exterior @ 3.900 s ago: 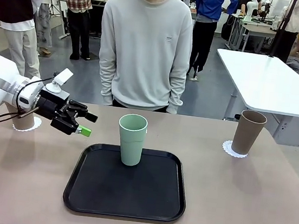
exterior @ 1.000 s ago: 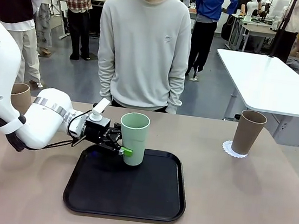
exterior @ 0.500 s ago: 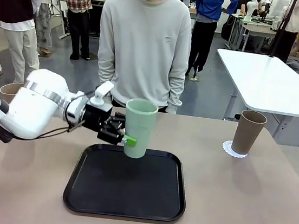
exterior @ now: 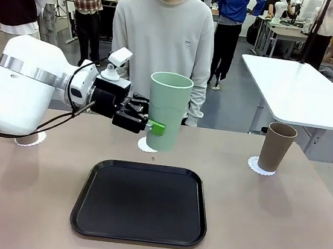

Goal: Place coasters on the table and set cups on them.
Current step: Take one Reusable plastic cup from the Flat Tray and place it on a coaster set by the human.

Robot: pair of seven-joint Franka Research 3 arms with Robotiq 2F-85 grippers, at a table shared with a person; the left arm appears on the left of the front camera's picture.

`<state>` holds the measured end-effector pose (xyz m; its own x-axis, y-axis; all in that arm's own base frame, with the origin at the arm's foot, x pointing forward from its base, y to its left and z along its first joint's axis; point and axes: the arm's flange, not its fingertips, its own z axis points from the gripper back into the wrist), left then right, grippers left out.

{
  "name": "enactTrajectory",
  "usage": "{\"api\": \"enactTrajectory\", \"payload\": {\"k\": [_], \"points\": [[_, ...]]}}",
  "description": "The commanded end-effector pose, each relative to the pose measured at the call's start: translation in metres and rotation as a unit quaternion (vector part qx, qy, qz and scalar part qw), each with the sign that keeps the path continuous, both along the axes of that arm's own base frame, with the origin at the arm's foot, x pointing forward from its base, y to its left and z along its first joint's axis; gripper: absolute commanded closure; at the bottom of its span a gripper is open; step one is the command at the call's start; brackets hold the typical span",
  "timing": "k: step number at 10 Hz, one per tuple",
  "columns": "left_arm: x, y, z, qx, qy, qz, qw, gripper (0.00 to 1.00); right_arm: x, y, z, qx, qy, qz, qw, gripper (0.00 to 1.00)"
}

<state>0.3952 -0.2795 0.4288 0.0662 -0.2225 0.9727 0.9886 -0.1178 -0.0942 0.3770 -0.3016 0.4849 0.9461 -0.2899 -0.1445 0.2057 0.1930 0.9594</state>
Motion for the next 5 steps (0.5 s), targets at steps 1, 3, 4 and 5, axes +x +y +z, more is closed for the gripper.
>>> {"api": "enactTrajectory", "payload": {"k": [1, 3, 4, 5], "points": [[-0.003, -0.002, 0.009, -0.002, -0.007, -0.002, 1.0, 0.17, 0.0, 0.001, 0.001, 0.007, -0.001, -0.005, 1.0, 0.0], [0.053, 0.005, 0.016, -0.024, -0.008, 0.044, 0.999, 0.17, 0.0, 0.001, 0.001, 0.007, -0.001, -0.005, 1.0, 0.0], [0.085, 0.012, 0.019, -0.036, -0.009, 0.066, 0.997, 0.17, 0.0, 0.001, 0.001, 0.007, -0.001, -0.005, 1.0, 0.0], [0.119, 0.019, 0.015, -0.044, -0.005, 0.084, 0.995, 0.17, 0.0, 0.001, 0.001, 0.007, -0.001, -0.005, 1.0, 0.0]]}}
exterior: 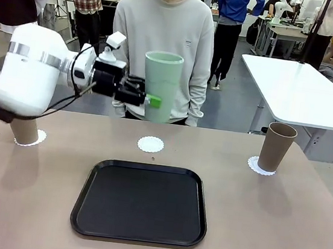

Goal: Place coasters on the table and set cups on them.
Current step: Take one Reusable plastic cup from the Flat Tray and place it on a coaster set by the human.

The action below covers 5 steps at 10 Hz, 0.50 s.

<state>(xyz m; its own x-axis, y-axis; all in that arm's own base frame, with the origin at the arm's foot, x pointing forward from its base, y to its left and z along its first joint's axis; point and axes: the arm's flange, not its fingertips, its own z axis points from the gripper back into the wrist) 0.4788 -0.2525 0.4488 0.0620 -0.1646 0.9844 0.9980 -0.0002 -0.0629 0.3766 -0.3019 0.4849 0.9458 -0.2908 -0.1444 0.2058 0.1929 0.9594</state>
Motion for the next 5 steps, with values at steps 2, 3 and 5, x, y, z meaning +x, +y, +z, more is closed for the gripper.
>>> {"api": "enactTrajectory", "payload": {"k": [2, 3, 5], "points": [[0.081, -0.003, -0.022, -0.015, 0.0, 0.046, 0.999, 0.17, 0.0, 0.002, 0.001, 0.007, -0.001, -0.004, 1.0, 0.0], [0.1, 0.0, -0.032, -0.016, 0.001, 0.048, 0.999, 0.17, 0.0, 0.002, 0.001, 0.007, -0.001, -0.004, 1.0, 0.0], [0.127, 0.005, -0.056, -0.004, -0.002, 0.032, 0.999, 0.17, 0.0, 0.002, 0.001, 0.007, -0.001, -0.004, 1.0, 0.0]]}}
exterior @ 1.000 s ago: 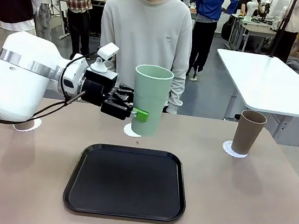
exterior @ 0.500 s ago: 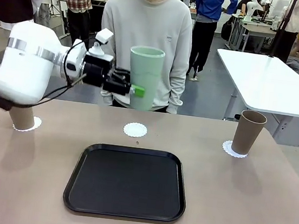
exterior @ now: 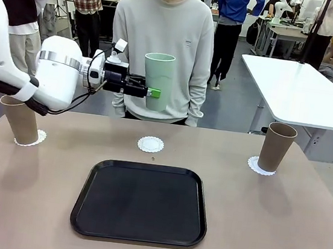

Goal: Place coasters on the table and set cups on them.
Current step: Take one Reusable plastic cup from the Flat Tray and place it on a coaster set by the human.

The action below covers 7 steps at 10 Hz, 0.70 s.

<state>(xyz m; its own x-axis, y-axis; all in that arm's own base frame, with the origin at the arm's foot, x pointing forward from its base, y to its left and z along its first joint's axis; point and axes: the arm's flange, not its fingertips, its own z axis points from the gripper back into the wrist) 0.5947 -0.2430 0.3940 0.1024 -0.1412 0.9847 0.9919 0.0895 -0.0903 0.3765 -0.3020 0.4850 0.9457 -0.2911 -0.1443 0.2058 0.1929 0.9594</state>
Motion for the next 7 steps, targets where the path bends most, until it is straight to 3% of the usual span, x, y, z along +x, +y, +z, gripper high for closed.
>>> {"api": "enactTrajectory", "payload": {"k": [1, 4, 7], "points": [[0.017, 0.0, -0.013, 0.016, -0.016, -0.03, 0.999, 0.17, 0.0, 0.002, 0.001, 0.007, -0.001, -0.004, 1.0, 0.0], [0.013, 0.017, -0.048, 0.018, -0.042, -0.107, 0.993, 0.17, 0.0, 0.002, 0.001, 0.007, -0.001, -0.004, 1.0, 0.0], [0.01, 0.025, -0.066, -0.024, -0.063, -0.132, 0.989, 0.17, 0.0, 0.002, 0.001, 0.007, -0.001, -0.004, 1.0, 0.0]]}}
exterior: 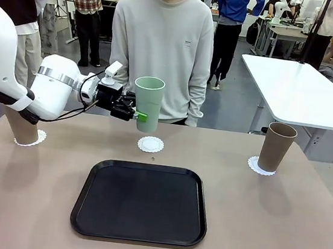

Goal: Place coasters on the table and set cups on them.
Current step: Take one Reusable plastic cup from the Flat Tray and place it on a coaster set by the human.

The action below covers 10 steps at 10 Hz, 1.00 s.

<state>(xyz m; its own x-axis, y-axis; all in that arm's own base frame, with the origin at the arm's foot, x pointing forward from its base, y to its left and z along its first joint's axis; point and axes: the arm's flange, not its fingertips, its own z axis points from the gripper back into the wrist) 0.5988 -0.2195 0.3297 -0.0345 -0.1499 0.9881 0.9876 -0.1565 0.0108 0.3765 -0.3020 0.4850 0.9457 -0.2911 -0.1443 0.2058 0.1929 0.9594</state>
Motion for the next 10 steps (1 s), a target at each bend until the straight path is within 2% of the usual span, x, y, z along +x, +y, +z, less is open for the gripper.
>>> {"api": "enactTrajectory", "payload": {"k": [1, 2, 3, 6, 7, 8, 10], "points": [[0.006, 0.001, -0.006, -0.027, -0.009, -0.006, 1.0, 0.17, 0.0, 0.002, 0.001, 0.007, -0.001, -0.004, 1.0, 0.0], [0.005, -0.003, -0.006, -0.032, -0.007, 0.005, 0.999, 0.17, 0.0, 0.002, 0.001, 0.007, -0.001, -0.004, 1.0, 0.0], [-0.001, 0.002, -0.004, -0.008, -0.001, -0.005, 1.0, 0.17, 0.0, 0.002, 0.001, 0.007, -0.001, -0.004, 1.0, 0.0], [-0.001, 0.002, -0.004, -0.008, -0.001, -0.005, 1.0, 0.17, 0.0, 0.002, 0.001, 0.007, -0.001, -0.004, 1.0, 0.0], [0.0, 0.002, -0.008, -0.012, 0.002, -0.002, 1.0, 0.17, 0.0, 0.002, 0.001, 0.007, -0.001, -0.004, 1.0, 0.0], [0.016, -0.003, -0.027, -0.011, 0.006, 0.007, 1.0, 0.17, 0.0, 0.002, 0.001, 0.007, -0.001, -0.004, 1.0, 0.0], [0.025, -0.011, -0.041, -0.016, -0.008, 0.013, 1.0, 0.17, 0.0, 0.002, 0.001, 0.007, -0.001, -0.004, 1.0, 0.0]]}}
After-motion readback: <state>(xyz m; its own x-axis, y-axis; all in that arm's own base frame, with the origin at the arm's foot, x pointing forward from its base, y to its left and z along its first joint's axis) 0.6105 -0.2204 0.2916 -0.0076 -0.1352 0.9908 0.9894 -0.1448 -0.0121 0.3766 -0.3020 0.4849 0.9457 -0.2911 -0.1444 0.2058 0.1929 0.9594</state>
